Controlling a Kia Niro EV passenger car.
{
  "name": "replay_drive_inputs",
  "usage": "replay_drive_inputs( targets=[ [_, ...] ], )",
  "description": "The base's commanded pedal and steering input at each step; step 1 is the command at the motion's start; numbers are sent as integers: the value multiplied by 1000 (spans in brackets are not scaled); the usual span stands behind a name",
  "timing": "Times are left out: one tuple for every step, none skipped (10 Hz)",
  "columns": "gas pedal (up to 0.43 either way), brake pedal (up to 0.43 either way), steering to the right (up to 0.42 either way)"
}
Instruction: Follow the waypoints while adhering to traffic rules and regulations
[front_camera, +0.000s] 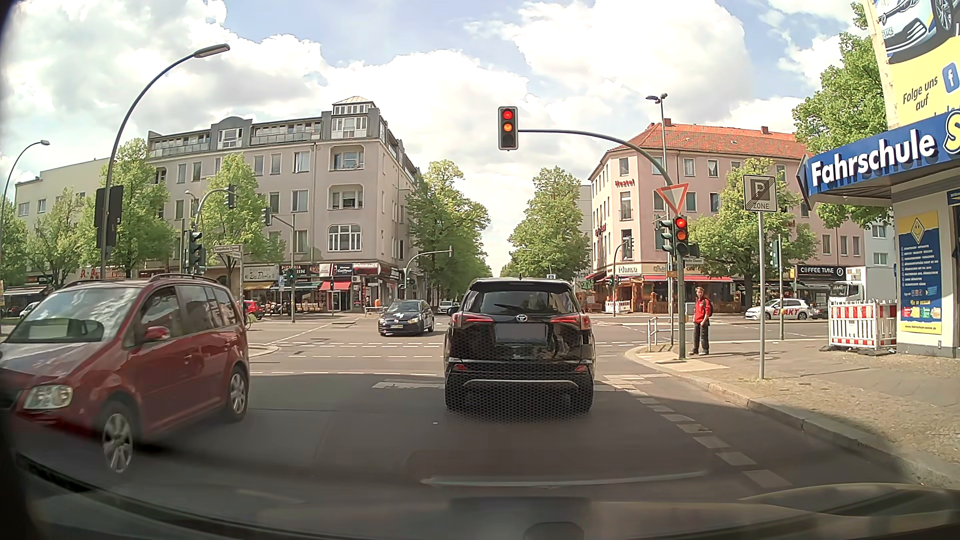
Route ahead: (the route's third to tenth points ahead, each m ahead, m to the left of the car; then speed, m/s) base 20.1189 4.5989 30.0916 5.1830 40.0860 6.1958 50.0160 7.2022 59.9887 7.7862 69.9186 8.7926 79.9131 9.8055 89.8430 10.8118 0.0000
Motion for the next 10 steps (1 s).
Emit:
replay_drive_inputs(
  targets=[
    [0,24,-10],
    [0,24,-11],
    [0,24,-11],
    [0,24,-11],
    [0,24,-10],
    [0,55,-11],
    [0,91,-11],
    [0,18,-11],
    [0,18,-11],
    [98,24,-11]
  ],
)
